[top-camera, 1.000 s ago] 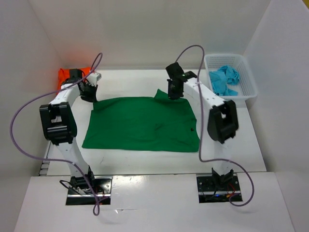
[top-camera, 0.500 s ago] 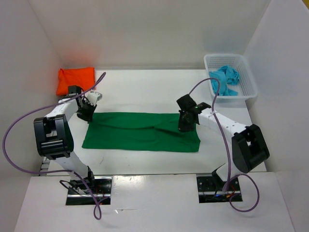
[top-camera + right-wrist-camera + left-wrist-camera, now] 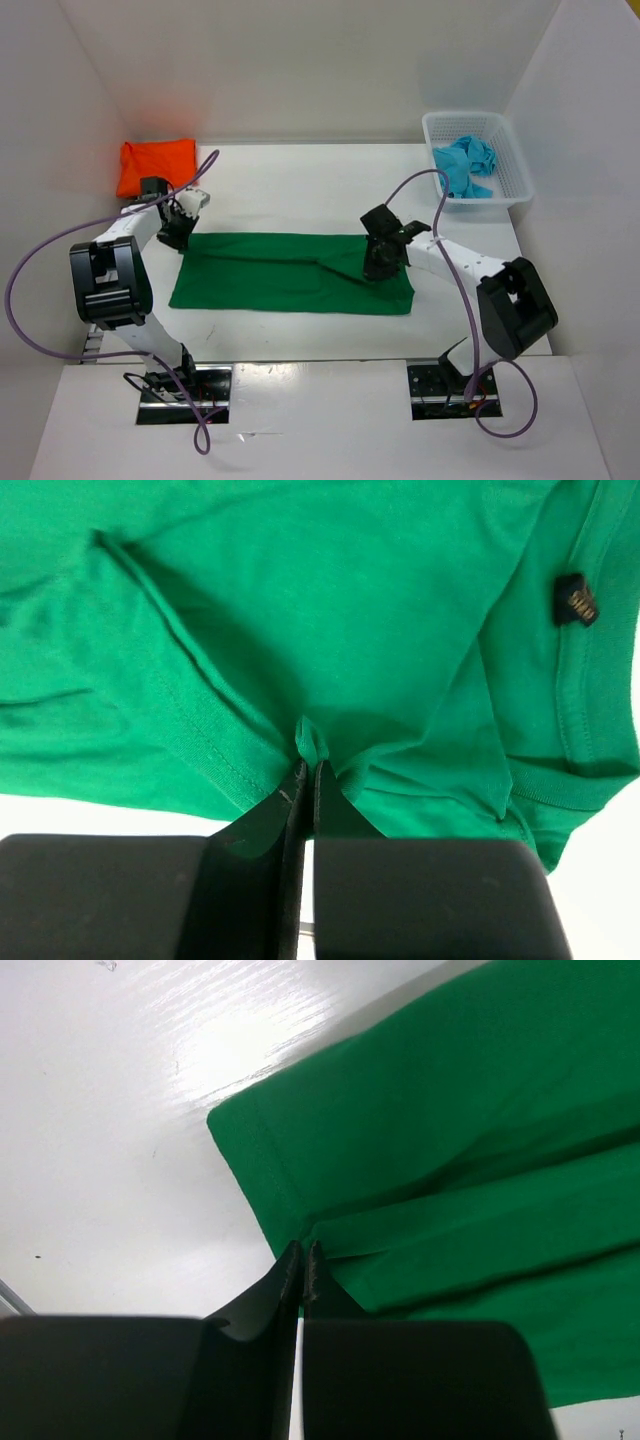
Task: Fold and stack the t-shirts
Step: Fold the other side of the tshirt into a rectangle, then rotate the tshirt 90 degrees
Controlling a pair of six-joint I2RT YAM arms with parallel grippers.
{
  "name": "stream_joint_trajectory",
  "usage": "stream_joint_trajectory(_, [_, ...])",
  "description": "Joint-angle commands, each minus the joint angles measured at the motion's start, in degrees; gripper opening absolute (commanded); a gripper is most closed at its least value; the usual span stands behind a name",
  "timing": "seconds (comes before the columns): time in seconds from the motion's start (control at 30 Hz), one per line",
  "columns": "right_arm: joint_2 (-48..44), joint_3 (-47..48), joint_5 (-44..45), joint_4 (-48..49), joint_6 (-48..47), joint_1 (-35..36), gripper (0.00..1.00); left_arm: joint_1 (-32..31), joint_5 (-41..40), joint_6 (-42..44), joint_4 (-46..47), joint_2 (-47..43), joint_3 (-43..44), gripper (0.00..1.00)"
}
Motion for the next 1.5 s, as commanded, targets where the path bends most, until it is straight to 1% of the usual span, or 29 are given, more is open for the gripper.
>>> stream_joint_trajectory(0.0, [2.7, -1.6, -1.0, 1.5, 1.5, 0.6, 0.03, 0.5, -1.8, 0.2, 0.0, 1.3, -0.1, 0.02])
stream_joint_trajectory(0.03, [2.7, -2.3, -1.0, 1.4, 2.1, 0.6, 0.06, 0.5, -2.4, 0.2, 0.6, 1.8, -1.0, 0.03])
stream_joint_trajectory(0.07, [2.7, -2.3, -1.7, 0.8, 2.1, 0.6, 0.12, 0.5, -2.9, -0.6, 0.6, 1.8, -1.0, 0.05])
stream_joint_trajectory(0.1, [2.7, -2.9, -1.7, 0.0, 2.1, 0.6, 0.34, 0.5, -2.9, -0.6, 0.6, 1.8, -1.0, 0.07])
stream_joint_trajectory(0.17, [1.3, -2.9, -0.9, -1.4, 3.4, 0.6, 0.46, 0.5, -2.9, -1.1, -0.3, 2.3, -1.0, 0.11])
stream_joint_trajectory(0.2, [1.3, -2.9, -0.9, -3.4, 4.3, 0.6, 0.58, 0.5, -2.9, -1.1, -0.3, 2.3, -1.0, 0.14])
stream_joint_trajectory(0.23, [0.7, -2.3, -0.4, -4.5, 6.5, 0.6, 0.65, 0.5, -4.1, -1.8, -0.3, 0.8, -1.0, 0.16])
stream_joint_trajectory(0.27, [-0.3, -1.7, -0.4, -5.8, 7.8, 0.6, 0.68, 0.5, -4.1, -1.8, -1.1, 0.2, -1.0, 0.16])
stream_joint_trajectory(0.3, [-1.5, -1.7, 0.1, -8.2, 9.3, 0.6, 0.7, 0.5, -4.1, -1.2, -1.6, -1.1, -1.0, 0.22])
stream_joint_trajectory(0.33, [-3.0, -1.7, 2.0, -9.5, 13.8, 0.6, 0.76, 0.5, -4.1, -0.6, -3.1, -1.8, -1.0, 0.32])
stream_joint_trajectory(0.37, [-7.7, -1.7, 3.2, -10.7, 16.2, 0.6, 0.79, 0.5, -3.6, 1.0, -3.8, -2.6, -1.0, 0.47])
stream_joint_trajectory(0.4, [-10.3, -3.7, 4.0, -12.1, 20.8, 0.6, 0.86, 0.5, -2.7, 1.8, -4.6, -4.4, -0.4, 0.54])
stream_joint_trajectory(0.43, [-12.9, -4.9, 5.5, -12.7, 23.0, 0.6, 0.89, 0.5, -1.7, 2.6, -6.5, -5.5, 0.4, 0.63])
stream_joint_trajectory(0.5, [-19.3, -8.4, 6.1, -13.9, 27.4, 0.6, 0.9, 1.5, 1.3, 4.5, -8.7, -9.1, 1.6, 0.7])
stream_joint_trajectory(0.53, [-21.0, -9.6, 6.6, -13.9, 31.2, -0.1, 0.92, 2.1, 5.9, 5.1, -10.8, -10.1, 3.4, 0.75])
stream_joint_trajectory(0.57, [-22.4, -12.4, 6.6, -13.9, 32.5, -0.8, 0.94, 2.9, 7.9, 5.1, -11.3, -10.9, 4.3, 0.83])
stream_joint_trajectory(0.63, [-24.2, -15.3, 4.7, -9.4, 33.3, -4.1, 1.0, 3.5, 9.6, 5.1, -9.7, -10.9, 4.9, 0.84])
stream_joint_trajectory(0.7, [-23.3, -18.2, 3.4, -7.5, 33.8, -6.3, 1.0, 2.9, 8.0, 3.7, -7.8, -7.3, 4.9, 0.85])
stream_joint_trajectory(0.8, [-18.3, -18.9, 2.1, -5.1, 32.8, -8.8, 1.0, 1.6, 5.4, 0.6, -5.1, 0.0, 7.0, 0.85])
stream_joint_trajectory(0.87, [-13.9, -18.4, 2.0, -3.8, 32.8, -8.9, 1.0, 1.1, 3.8, -1.1, -1.1, 3.5, 8.0, 0.85])
stream_joint_trajectory(0.93, [-9.4, -17.6, 2.0, -2.6, 32.8, -10.7, 1.0, 1.1, -0.7, -1.9, 3.6, 7.9, 8.6, 0.85])
stream_joint_trajectory(1.0, [-7.0, -15.5, 1.5, -1.0, 31.7, -11.3, 1.0, 1.1, -3.5, -3.3, 4.7, 11.2, 10.8, 0.87])
stream_joint_trajectory(1.13, [-1.3, -15.0, -2.2, 3.7, 29.7, -11.3, 1.0, 1.7, -5.6, -4.0, 4.7, 11.8, 12.5, 0.87])
stream_joint_trajectory(1.2, [2.5, -14.3, -3.6, 5.1, 28.4, -11.9, 0.93, 1.7, -6.7, -3.0, 4.7, 11.8, 10.2, 0.87])
stream_joint_trajectory(1.23, [3.4, -13.8, -3.6, 5.1, 27.3, -11.9, 0.77, 1.7, -8.1, -2.2, 5.2, 10.9, 7.4, 0.87])
stream_joint_trajectory(1.3, [3.9, -11.9, -2.9, 5.1, 26.7, -11.9, 0.36, 1.7, -9.4, -1.4, 5.2, 9.0, 4.3, 0.87])
stream_joint_trajectory(1.33, [3.9, -10.9, -2.1, 4.6, 25.6, -11.9, 0.09, 1.7, -10.6, -1.4, 5.2, 8.4, 3.0, 0.87])
stream_joint_trajectory(1.4, [5.6, -6.8, -0.6, 4.0, 23.3, -13.3, 0.01, 2.4, -11.1, -1.4, 4.7, 7.0, 0.3, 0.87])
stream_joint_trajectory(1.47, [8.9, -0.6, 0.6, 4.0, 18.5, -15.5, 0.01, 3.6, -11.6, -2.1, 3.4, 6.4, -0.3, 0.87])
